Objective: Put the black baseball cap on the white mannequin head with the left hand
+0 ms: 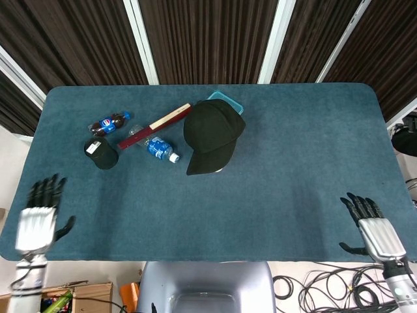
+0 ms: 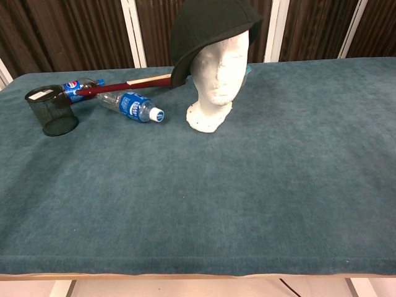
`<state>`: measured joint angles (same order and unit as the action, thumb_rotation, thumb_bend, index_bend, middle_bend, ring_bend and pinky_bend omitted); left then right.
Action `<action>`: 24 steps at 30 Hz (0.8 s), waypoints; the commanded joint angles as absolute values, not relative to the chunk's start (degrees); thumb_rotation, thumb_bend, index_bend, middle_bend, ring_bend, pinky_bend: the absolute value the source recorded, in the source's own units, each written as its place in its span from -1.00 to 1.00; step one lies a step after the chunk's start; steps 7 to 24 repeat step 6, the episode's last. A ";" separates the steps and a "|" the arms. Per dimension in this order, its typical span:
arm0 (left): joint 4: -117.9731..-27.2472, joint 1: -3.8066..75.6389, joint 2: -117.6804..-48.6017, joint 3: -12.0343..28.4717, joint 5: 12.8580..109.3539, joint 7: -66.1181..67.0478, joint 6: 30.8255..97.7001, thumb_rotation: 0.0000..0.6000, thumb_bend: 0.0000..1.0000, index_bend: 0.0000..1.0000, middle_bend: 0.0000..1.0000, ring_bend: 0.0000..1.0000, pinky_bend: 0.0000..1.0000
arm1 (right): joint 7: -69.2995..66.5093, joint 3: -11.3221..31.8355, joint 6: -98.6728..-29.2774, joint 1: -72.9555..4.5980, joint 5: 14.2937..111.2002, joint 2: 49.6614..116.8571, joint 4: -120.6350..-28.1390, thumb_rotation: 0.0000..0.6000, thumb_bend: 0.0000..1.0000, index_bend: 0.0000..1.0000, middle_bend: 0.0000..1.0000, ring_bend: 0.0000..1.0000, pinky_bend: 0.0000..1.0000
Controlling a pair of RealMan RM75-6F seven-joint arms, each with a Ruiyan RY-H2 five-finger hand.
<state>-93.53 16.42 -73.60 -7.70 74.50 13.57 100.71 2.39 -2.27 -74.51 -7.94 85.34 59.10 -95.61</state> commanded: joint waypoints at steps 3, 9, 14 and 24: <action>-89.63 9.78 -71.80 -11.11 81.44 12.68 103.77 1.00 -0.43 -1.00 -0.92 -0.92 -0.86 | 6.69 -1.64 -75.31 -7.27 83.92 60.98 -96.98 1.00 -0.85 -1.00 -1.00 -1.00 -1.00; -89.74 9.39 -71.35 -11.85 84.61 11.86 102.07 1.00 -0.43 -1.00 -0.92 -0.92 -0.86 | 7.48 -1.77 -74.78 -7.27 83.59 61.17 -96.80 1.00 -0.85 -1.00 -1.00 -1.00 -1.00; -89.74 9.39 -71.35 -11.85 84.61 11.86 102.07 1.00 -0.43 -1.00 -0.92 -0.92 -0.86 | 7.48 -1.77 -74.78 -7.27 83.59 61.17 -96.80 1.00 -0.85 -1.00 -1.00 -1.00 -1.00; -89.74 9.39 -71.35 -11.85 84.61 11.86 102.07 1.00 -0.43 -1.00 -0.92 -0.92 -0.86 | 7.48 -1.77 -74.78 -7.27 83.59 61.17 -96.80 1.00 -0.85 -1.00 -1.00 -1.00 -1.00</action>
